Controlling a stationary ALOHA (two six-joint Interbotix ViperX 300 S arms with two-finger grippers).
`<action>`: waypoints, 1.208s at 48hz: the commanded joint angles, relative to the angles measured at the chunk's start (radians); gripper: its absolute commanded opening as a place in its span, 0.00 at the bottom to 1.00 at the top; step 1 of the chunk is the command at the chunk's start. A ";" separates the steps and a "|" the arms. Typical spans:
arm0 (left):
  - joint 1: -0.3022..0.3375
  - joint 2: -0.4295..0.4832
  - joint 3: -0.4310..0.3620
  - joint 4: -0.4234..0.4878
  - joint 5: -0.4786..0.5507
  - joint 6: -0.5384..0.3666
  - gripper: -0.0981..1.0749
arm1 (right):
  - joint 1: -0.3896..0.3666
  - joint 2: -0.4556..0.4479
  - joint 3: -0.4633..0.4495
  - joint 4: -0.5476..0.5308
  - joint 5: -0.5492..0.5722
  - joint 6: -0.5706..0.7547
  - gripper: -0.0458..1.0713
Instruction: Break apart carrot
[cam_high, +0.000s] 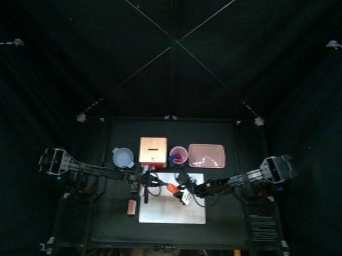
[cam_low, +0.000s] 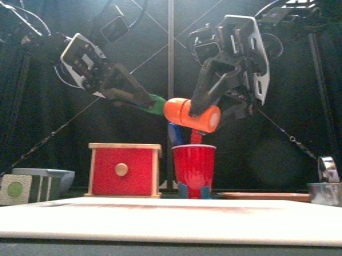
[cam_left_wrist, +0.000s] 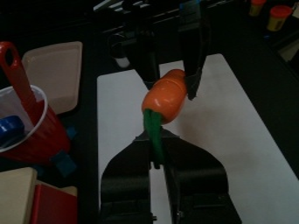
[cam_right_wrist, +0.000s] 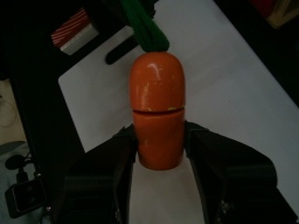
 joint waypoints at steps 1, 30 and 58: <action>0.000 -0.006 -0.020 -0.002 -0.011 0.000 0.41 | -0.009 -0.037 -0.012 -0.002 -0.003 -0.002 0.39; 0.011 -0.037 0.029 -0.003 -0.011 -0.002 0.41 | -0.005 -0.038 0.020 0.026 0.003 -0.002 0.28; 0.028 -0.064 0.054 -0.005 -0.011 -0.002 0.40 | 0.000 -0.048 0.031 0.041 0.002 0.000 0.26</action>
